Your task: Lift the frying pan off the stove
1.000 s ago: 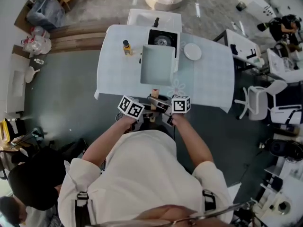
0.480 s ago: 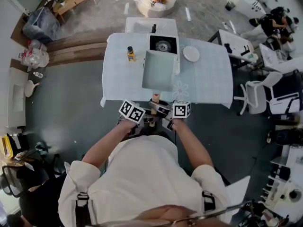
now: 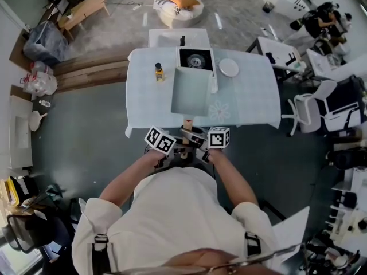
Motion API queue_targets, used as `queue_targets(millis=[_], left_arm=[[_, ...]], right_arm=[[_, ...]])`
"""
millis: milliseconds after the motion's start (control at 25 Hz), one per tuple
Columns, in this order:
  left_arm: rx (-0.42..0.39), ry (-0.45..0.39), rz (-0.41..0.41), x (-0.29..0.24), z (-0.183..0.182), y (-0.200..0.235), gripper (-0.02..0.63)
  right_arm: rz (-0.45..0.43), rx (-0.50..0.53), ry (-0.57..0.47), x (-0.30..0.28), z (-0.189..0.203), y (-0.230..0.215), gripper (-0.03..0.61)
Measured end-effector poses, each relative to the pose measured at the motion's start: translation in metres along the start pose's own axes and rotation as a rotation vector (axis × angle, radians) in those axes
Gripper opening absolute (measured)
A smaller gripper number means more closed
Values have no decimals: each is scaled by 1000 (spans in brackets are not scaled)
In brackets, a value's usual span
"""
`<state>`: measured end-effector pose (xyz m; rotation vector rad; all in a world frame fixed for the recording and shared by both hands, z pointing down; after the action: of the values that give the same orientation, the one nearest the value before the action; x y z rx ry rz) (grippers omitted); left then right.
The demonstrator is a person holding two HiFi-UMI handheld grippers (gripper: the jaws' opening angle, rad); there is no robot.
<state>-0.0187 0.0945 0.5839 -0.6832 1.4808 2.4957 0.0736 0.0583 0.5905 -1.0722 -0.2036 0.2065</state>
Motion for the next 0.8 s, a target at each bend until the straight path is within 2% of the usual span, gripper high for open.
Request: queue_targets(millis=[160, 600, 800], left_arm=[[-8, 4, 2, 2, 1, -4, 143], [-2, -4, 4, 1, 4, -7, 143], [2, -3, 4, 0, 6, -7, 143]], right_arm=[[3, 30, 5, 0, -1, 6, 181], [-32, 1, -4, -2, 2, 12, 179], [8, 16, 12, 3, 3, 7, 179]])
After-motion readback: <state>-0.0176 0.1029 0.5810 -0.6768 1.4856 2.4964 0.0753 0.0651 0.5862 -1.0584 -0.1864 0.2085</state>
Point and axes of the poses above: the fingertips, and each gripper's own axes: x backward along the fingers, y to its left, z out of its underside, the point moved 8 cm from there along x, backward along the fingers, and after that the axes turned 10 degrees about -z, right-handed, at the moved point
